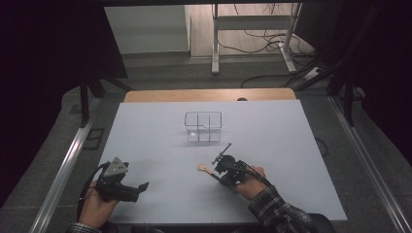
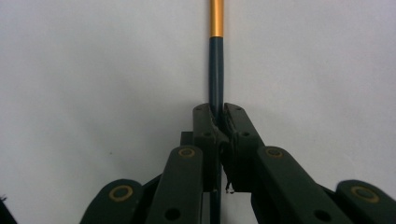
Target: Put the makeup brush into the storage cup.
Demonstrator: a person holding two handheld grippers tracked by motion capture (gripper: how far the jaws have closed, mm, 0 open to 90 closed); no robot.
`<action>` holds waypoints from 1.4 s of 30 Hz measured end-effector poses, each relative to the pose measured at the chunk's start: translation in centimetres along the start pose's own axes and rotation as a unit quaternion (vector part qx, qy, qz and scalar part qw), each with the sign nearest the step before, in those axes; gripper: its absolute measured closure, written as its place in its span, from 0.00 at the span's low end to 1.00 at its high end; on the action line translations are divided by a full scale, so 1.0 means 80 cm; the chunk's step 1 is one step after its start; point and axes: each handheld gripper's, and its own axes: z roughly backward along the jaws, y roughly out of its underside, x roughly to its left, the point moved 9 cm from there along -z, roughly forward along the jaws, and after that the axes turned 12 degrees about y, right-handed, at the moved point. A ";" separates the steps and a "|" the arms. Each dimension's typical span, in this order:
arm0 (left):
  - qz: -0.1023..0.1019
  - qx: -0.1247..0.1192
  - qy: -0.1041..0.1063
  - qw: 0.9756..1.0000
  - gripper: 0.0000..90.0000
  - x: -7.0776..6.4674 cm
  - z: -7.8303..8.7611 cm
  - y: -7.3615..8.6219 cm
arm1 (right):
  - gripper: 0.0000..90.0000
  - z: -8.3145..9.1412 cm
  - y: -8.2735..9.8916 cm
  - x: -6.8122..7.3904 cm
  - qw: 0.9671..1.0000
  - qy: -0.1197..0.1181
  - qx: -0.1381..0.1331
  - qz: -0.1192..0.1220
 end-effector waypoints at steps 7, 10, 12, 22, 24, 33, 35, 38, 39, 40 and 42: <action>0.001 -0.002 0.000 1.000 0.00 0.000 0.000 0.000 | 0.94 0.010 -0.004 -0.004 1.000 -0.010 -0.025 -0.008; 0.002 -0.003 0.002 1.000 0.00 0.000 0.000 -0.001 | 0.94 0.013 -0.005 -0.007 0.999 -0.016 -0.031 -0.013; 0.001 -0.003 0.001 1.000 0.00 0.000 0.000 -0.001 | 0.94 0.014 -0.004 -0.007 0.999 -0.015 -0.032 -0.014; 0.002 -0.010 0.007 1.000 0.00 -0.001 0.000 -0.002 | 0.94 0.022 -0.008 -0.010 0.998 -0.017 -0.053 -0.016; 0.001 -0.018 0.010 1.000 0.00 -0.002 0.000 -0.004 | 0.94 0.025 -0.010 -0.009 0.998 -0.019 -0.061 -0.020; 0.001 -0.028 0.014 1.000 0.00 -0.002 0.000 -0.006 | 0.94 0.032 -0.012 -0.013 0.996 -0.017 -0.090 -0.021; 0.003 -0.032 0.019 0.999 0.00 -0.002 0.001 -0.008 | 0.94 0.034 -0.013 -0.014 0.995 -0.015 -0.100 -0.020; 0.005 -0.036 0.025 0.999 0.01 -0.001 0.001 -0.008 | 0.94 0.039 -0.015 -0.016 0.993 -0.013 -0.117 -0.023; 0.007 -0.037 0.025 0.999 0.01 -0.001 0.001 -0.009 | 0.94 0.041 -0.015 -0.017 0.992 -0.012 -0.122 -0.023; 0.008 -0.037 0.026 0.999 0.01 -0.001 0.001 -0.009 | 0.94 0.042 -0.015 -0.018 0.992 -0.013 -0.127 -0.022; 0.012 -0.040 0.032 0.999 0.01 -0.002 0.000 -0.010 | 0.94 0.045 -0.016 -0.019 0.990 -0.013 -0.137 -0.022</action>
